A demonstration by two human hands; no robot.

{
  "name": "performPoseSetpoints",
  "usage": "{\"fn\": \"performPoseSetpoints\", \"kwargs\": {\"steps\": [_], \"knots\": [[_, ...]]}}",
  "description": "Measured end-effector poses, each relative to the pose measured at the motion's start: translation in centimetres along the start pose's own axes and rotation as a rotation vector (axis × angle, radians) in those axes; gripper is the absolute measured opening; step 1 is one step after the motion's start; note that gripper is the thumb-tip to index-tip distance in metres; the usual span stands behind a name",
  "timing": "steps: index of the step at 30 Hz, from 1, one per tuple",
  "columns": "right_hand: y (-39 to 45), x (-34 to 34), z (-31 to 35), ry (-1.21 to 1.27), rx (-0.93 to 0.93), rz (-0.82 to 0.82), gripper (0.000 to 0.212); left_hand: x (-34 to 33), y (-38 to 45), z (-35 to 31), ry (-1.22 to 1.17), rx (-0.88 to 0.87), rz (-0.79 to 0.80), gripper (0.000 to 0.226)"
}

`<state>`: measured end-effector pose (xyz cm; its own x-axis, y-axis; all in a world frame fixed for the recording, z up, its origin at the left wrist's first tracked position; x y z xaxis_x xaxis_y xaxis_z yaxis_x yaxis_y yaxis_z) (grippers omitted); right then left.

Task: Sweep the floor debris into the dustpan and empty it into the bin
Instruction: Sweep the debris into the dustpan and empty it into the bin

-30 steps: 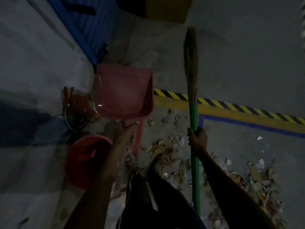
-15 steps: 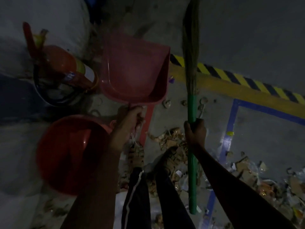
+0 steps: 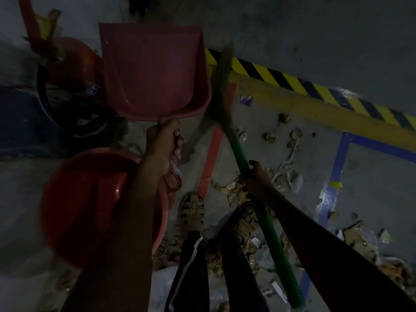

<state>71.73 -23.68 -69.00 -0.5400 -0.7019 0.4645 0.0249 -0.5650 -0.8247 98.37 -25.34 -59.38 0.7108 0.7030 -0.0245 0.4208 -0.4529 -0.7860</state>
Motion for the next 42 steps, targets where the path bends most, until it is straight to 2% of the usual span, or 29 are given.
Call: {"fn": "performPoseSetpoints", "kwargs": {"steps": [3, 6, 11, 17, 20, 24, 27, 29, 34, 38, 42], "knots": [[0.2, 1.0, -0.8, -0.080, -0.120, -0.017, 0.050, 0.5, 0.2, -0.4, 0.008, -0.010, -0.017, 0.037], [-0.2, 2.5, -2.1, -0.153, -0.141, -0.070, 0.031, 1.2, 0.6, -1.2, 0.040, -0.046, -0.030, 0.036], [-1.0, 3.5, -3.5, -0.181, -0.199, -0.156, 0.025, 1.9, 1.2, -3.5, 0.006, -0.105, -0.028, 0.035], [-3.3, 0.4, 0.1, -0.035, 0.028, -0.302, 0.026, 3.0, 1.3, -4.8, -0.014, -0.073, -0.043, 0.033], [-3.7, -1.7, 3.6, -0.007, 0.170, -0.240, 0.042, 4.1, 1.5, -4.9, 0.019, -0.063, -0.044, 0.032], [-1.7, -4.2, 7.4, -0.083, 0.248, -0.055, 0.035, 5.2, 1.8, -4.5, -0.002, -0.083, -0.073, 0.035], [0.6, -4.9, 9.6, -0.127, 0.201, 0.053, 0.032, 5.5, 2.2, -4.1, -0.063, -0.130, -0.123, 0.034], [1.9, -4.6, 10.0, -0.161, 0.148, 0.068, 0.031, 5.6, 2.6, -3.9, -0.077, -0.157, -0.145, 0.033], [3.6, -3.0, 7.1, -0.076, -0.050, -0.017, 0.028, 5.7, 3.7, -3.7, -0.046, -0.231, -0.118, 0.033], [4.0, -0.9, 3.9, -0.040, -0.141, -0.099, 0.028, 5.1, 4.0, -3.9, -0.018, -0.259, -0.094, 0.032], [4.1, 0.6, 0.4, 0.098, -0.222, -0.160, 0.033, 3.6, 3.9, -3.6, 0.035, -0.241, -0.056, 0.032]]}}
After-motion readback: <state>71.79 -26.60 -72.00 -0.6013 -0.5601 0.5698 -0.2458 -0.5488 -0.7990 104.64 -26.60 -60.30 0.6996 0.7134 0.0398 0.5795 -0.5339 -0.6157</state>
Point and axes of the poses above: each hand's wrist, its own y-axis towards the middle knuckle, its own x-axis out of the back of the hand, z = x × y, the point moved 3 cm from there along y, towards the middle knuckle, and after that the axes turned 14 degrees about -y, right-handed, at the moved point
